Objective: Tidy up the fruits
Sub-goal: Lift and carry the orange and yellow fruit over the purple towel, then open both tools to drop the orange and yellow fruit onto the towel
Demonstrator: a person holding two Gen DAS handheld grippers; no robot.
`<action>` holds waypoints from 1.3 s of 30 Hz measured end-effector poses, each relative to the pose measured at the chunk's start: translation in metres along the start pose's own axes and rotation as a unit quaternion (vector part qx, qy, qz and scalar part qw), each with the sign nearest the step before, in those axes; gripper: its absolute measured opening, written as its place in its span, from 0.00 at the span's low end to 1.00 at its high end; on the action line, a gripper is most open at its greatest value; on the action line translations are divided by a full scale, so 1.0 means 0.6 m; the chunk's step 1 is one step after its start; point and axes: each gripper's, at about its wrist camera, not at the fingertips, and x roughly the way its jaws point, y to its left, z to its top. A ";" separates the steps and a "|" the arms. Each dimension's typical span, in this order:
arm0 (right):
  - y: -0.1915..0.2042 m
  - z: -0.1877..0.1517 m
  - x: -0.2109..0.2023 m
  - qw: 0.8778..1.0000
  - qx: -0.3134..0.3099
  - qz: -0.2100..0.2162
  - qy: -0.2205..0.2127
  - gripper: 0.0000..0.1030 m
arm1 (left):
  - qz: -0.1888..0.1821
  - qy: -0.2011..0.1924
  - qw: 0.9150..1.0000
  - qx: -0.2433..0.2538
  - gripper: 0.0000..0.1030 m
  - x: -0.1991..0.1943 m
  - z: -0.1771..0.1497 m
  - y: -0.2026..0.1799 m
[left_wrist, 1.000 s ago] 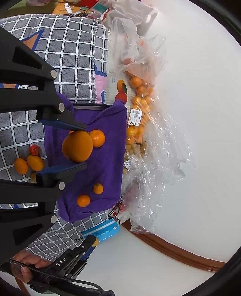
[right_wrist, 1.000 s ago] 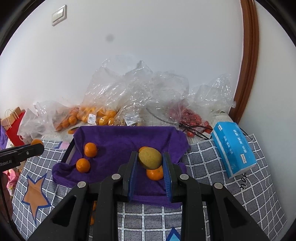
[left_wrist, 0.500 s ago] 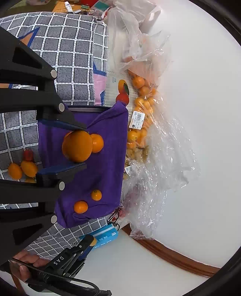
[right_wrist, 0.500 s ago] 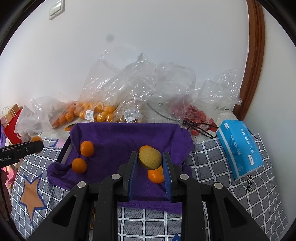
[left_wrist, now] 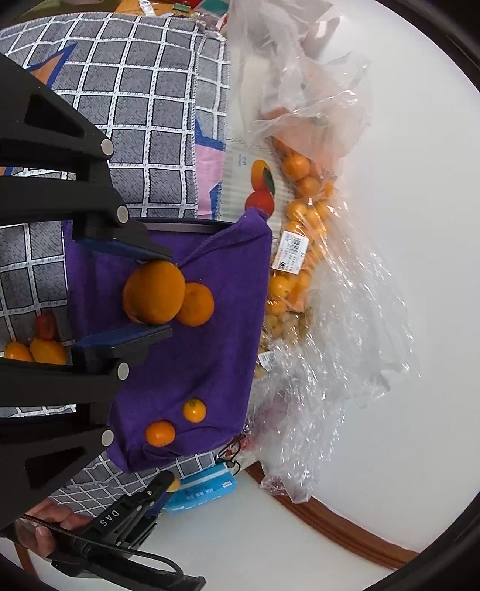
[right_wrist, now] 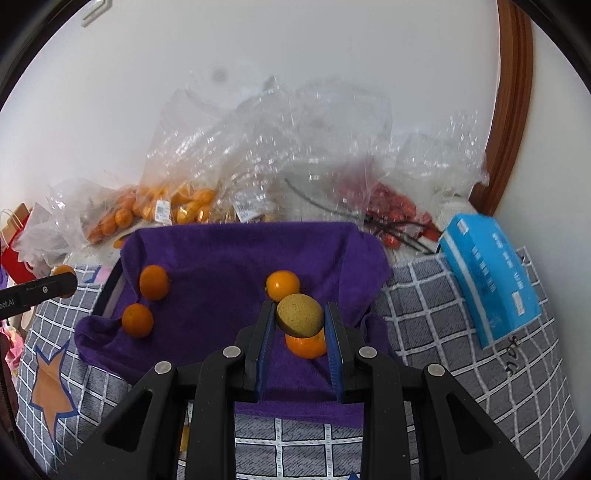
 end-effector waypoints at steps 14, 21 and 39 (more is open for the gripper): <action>0.003 -0.050 0.065 0.998 -0.002 0.004 0.064 0.26 | 0.009 0.045 0.999 -0.001 0.32 0.060 -0.025 0.012; 0.016 -0.059 0.086 0.997 -0.005 0.007 0.081 0.26 | 0.012 0.062 0.998 0.004 0.32 0.080 -0.036 0.016; 0.023 -0.066 0.084 0.997 -0.015 -0.007 0.082 0.37 | 0.031 0.078 0.995 0.051 0.32 0.104 -0.050 0.008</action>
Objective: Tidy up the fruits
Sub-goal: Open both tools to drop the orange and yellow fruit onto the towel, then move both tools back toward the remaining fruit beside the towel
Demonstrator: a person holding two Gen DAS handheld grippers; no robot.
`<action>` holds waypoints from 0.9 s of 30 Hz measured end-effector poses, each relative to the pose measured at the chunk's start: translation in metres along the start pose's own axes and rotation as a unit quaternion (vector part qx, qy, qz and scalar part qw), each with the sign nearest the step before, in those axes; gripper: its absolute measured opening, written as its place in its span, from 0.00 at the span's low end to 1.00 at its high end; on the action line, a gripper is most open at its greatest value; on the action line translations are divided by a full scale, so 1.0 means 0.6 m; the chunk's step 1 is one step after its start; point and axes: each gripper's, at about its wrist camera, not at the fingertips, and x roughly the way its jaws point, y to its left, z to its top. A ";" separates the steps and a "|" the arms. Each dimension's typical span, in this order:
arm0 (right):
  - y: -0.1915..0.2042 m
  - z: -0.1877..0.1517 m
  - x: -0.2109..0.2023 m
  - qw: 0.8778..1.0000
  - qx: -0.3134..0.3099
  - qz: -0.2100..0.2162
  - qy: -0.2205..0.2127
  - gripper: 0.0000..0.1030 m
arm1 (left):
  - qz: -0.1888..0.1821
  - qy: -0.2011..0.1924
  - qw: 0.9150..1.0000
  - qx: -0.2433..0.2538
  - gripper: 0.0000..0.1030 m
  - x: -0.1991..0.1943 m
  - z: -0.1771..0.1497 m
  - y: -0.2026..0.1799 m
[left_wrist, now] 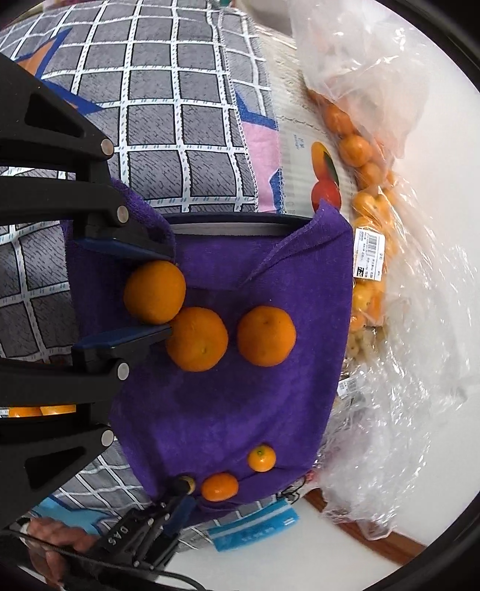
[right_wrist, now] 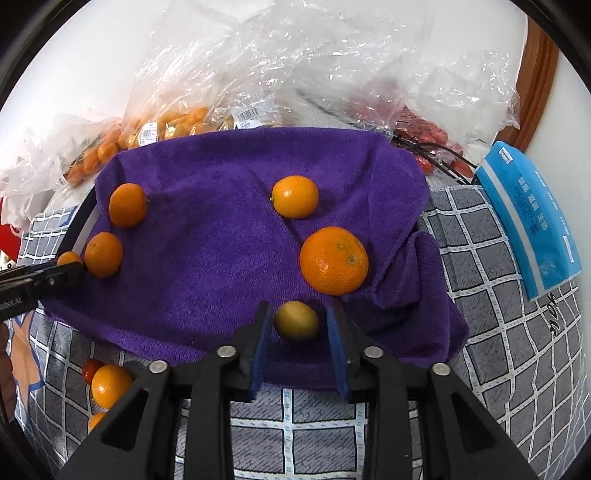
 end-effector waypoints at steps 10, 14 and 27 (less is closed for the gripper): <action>0.012 -0.012 -0.049 0.999 -0.018 0.000 -0.027 0.52 | -0.011 -0.008 1.000 -0.013 0.41 -0.035 -0.016 0.001; 0.010 -0.015 -0.069 0.999 -0.008 0.008 -0.035 0.52 | 0.002 -0.025 1.000 -0.013 0.42 -0.064 -0.025 -0.002; 0.012 -0.032 -0.177 0.997 0.003 0.010 -0.082 0.54 | 0.020 -0.096 0.994 -0.039 0.42 -0.170 -0.070 0.005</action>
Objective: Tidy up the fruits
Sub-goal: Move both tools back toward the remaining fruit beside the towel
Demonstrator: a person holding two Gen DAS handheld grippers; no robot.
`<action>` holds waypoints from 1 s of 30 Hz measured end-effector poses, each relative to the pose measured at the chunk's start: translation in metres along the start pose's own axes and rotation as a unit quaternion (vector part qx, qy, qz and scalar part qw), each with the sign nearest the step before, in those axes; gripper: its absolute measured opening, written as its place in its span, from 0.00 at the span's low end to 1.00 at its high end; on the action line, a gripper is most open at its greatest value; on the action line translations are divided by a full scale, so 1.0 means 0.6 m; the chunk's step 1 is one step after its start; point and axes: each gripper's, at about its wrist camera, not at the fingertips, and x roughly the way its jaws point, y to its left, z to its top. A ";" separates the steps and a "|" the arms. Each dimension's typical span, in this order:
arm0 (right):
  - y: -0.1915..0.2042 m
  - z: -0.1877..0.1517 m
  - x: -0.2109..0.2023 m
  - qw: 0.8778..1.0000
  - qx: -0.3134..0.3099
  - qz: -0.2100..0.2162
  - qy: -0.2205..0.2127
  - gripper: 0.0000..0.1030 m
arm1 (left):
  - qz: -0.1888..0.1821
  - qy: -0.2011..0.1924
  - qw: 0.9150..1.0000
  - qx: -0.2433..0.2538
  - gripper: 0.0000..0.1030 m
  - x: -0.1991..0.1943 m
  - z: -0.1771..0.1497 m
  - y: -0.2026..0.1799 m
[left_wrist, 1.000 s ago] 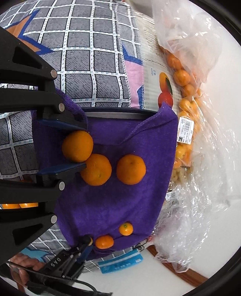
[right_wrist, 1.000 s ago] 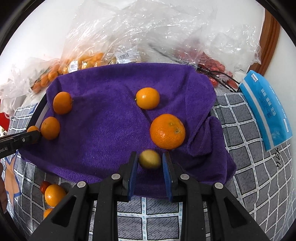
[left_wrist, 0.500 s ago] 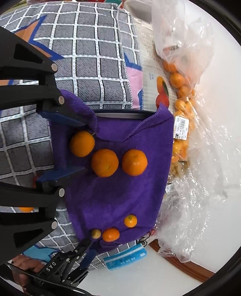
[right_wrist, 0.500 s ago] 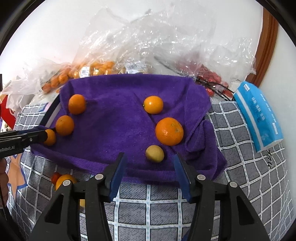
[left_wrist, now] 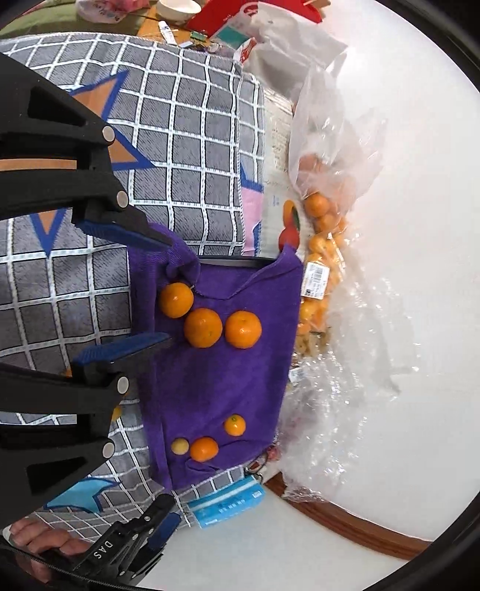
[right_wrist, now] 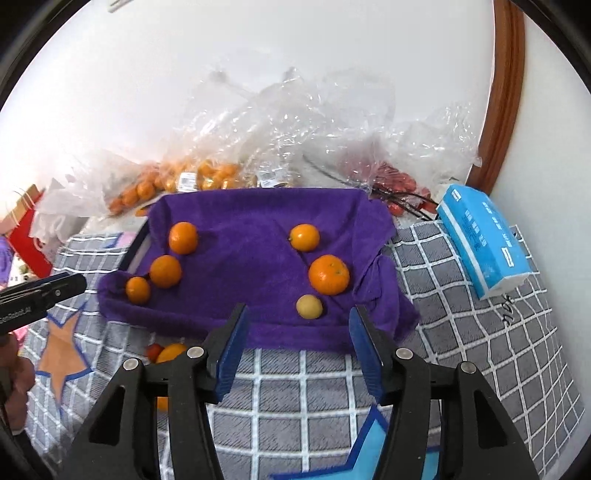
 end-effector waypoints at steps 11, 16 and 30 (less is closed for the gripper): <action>0.014 -0.028 -0.073 0.999 -0.005 0.015 -0.037 0.54 | -0.009 -0.041 0.999 0.012 0.42 -0.076 -0.039 -0.019; 0.027 -0.052 -0.103 0.997 -0.009 0.018 -0.068 0.54 | -0.010 -0.057 0.998 0.017 0.42 -0.105 -0.062 -0.024; 0.049 -0.071 -0.126 0.997 -0.015 0.000 -0.081 0.54 | -0.032 -0.049 0.998 0.011 0.42 -0.111 -0.095 -0.007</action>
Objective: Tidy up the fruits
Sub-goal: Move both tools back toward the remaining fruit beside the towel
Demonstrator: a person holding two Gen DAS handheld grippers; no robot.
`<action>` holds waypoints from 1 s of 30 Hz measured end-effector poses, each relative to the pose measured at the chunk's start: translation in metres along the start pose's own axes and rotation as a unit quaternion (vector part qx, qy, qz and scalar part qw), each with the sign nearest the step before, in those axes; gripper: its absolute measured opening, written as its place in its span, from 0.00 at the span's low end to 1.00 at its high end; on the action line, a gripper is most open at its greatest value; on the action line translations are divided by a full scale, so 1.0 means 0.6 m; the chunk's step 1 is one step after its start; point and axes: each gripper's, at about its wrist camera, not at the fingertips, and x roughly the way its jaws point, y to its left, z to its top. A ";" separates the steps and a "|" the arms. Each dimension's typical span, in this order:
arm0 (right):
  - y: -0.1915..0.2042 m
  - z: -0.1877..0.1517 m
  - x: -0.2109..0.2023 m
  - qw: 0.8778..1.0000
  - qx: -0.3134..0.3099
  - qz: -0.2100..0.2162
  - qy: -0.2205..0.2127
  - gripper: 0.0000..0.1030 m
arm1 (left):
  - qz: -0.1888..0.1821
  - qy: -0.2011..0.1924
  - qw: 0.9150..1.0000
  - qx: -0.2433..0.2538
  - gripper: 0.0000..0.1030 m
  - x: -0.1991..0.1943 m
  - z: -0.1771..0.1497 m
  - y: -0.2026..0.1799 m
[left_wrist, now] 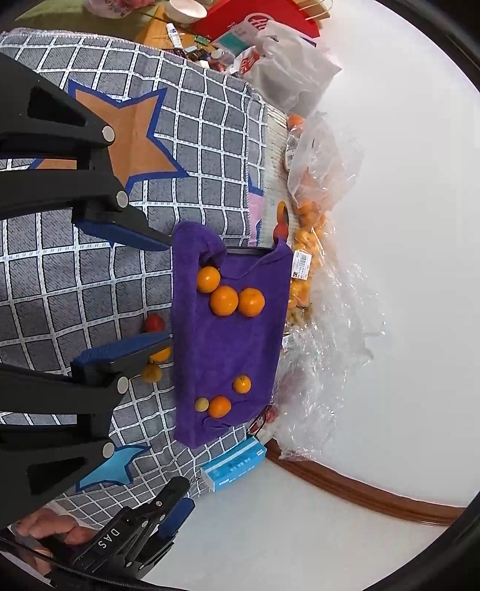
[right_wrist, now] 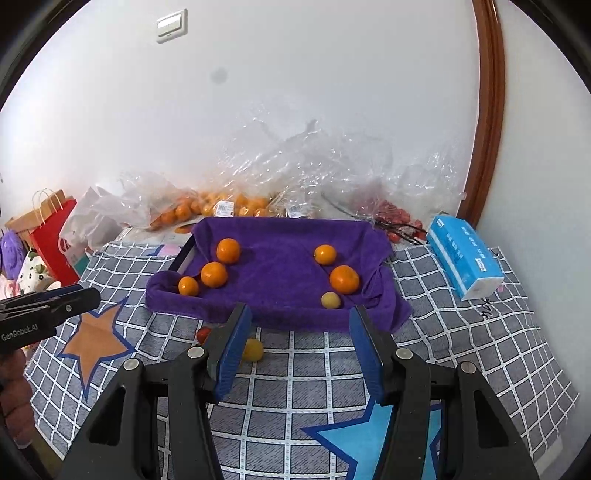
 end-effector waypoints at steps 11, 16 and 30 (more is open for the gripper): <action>-0.002 -0.003 -0.004 1.000 0.016 0.004 -0.003 0.54 | -0.013 0.016 0.999 0.025 0.42 0.009 -0.005 -0.006; -0.005 -0.011 -0.004 1.000 0.015 0.014 0.000 0.54 | -0.016 0.015 0.999 0.026 0.42 0.009 -0.008 -0.007; 0.011 -0.057 0.091 0.997 0.005 0.058 0.060 0.41 | -0.014 0.058 0.998 0.010 0.42 0.082 -0.021 0.013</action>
